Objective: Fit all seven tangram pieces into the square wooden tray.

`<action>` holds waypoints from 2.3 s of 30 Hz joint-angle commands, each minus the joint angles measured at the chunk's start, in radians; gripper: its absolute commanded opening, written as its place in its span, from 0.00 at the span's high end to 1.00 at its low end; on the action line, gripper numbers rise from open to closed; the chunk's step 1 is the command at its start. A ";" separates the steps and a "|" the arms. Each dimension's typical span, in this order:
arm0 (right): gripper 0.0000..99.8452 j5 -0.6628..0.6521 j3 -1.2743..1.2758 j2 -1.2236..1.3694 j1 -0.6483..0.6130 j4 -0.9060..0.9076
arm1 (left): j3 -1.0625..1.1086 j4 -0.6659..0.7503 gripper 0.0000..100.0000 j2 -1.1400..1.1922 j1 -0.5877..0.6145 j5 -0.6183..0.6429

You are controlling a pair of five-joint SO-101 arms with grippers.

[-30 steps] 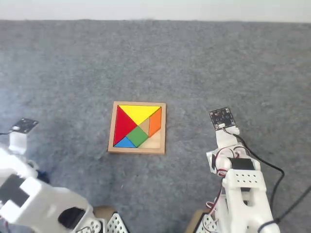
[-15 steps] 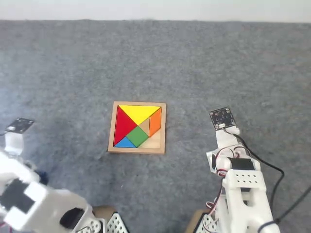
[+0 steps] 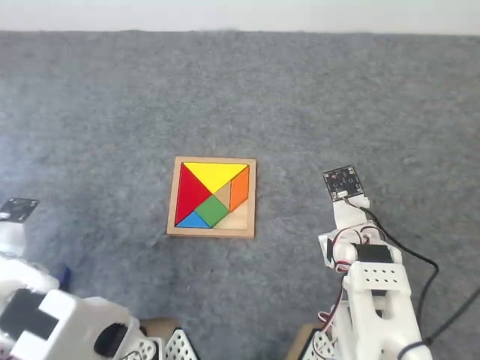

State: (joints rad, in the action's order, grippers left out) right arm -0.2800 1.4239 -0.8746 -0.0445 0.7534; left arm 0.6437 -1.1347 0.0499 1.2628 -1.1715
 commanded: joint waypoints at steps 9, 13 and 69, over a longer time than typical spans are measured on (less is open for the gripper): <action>0.94 -0.011 -0.005 -0.016 0.008 -0.010 | 0.082 0.026 0.74 -0.055 0.018 -0.072; 0.94 -0.011 -0.005 -0.016 0.008 -0.010 | 0.105 0.026 0.79 -0.055 0.018 -0.072; 0.94 -0.011 -0.005 -0.018 0.010 -0.010 | 0.326 0.160 0.73 -0.362 -0.055 -0.209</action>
State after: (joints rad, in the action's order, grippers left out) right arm -0.2800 1.4239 -0.8746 -0.0445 0.7534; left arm 0.9874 -0.9966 -0.3168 1.1830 -1.3602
